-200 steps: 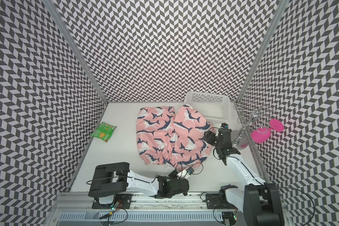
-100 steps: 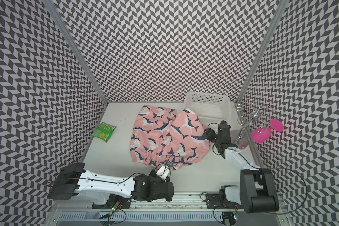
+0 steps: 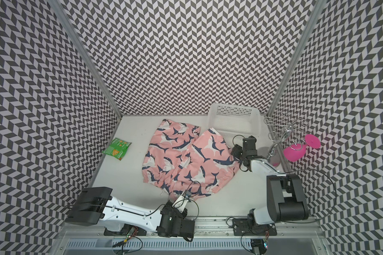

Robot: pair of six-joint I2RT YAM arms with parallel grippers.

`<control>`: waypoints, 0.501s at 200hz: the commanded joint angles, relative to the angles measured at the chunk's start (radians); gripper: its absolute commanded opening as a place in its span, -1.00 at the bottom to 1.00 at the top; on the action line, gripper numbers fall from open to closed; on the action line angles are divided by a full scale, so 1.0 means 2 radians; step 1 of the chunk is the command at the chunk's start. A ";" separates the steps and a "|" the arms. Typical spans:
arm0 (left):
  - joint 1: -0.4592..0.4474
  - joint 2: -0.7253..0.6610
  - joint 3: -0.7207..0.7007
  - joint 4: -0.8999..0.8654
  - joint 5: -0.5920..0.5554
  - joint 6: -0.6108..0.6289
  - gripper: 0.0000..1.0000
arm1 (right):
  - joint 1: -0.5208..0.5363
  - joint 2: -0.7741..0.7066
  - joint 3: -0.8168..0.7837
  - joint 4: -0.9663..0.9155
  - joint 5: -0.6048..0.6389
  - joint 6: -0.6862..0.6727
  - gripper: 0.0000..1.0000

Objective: Roll up the shorts
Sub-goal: Fold the shorts at the center of the board.

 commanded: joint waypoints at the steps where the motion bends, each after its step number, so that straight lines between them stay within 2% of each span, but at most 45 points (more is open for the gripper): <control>1: -0.003 0.001 0.006 0.008 -0.005 -0.003 -1.00 | 0.003 -0.028 -0.013 -0.009 0.023 -0.007 0.40; 62: -0.004 -0.003 0.004 0.033 0.002 0.015 -1.00 | 0.004 0.041 -0.033 0.021 0.018 0.007 0.34; 92: -0.004 -0.005 0.004 0.047 0.005 0.020 -1.00 | 0.004 0.071 -0.028 0.031 0.016 0.001 -0.11; 100: -0.004 -0.005 0.003 0.052 0.005 0.023 -1.00 | 0.004 0.078 -0.027 0.032 0.013 -0.001 -0.38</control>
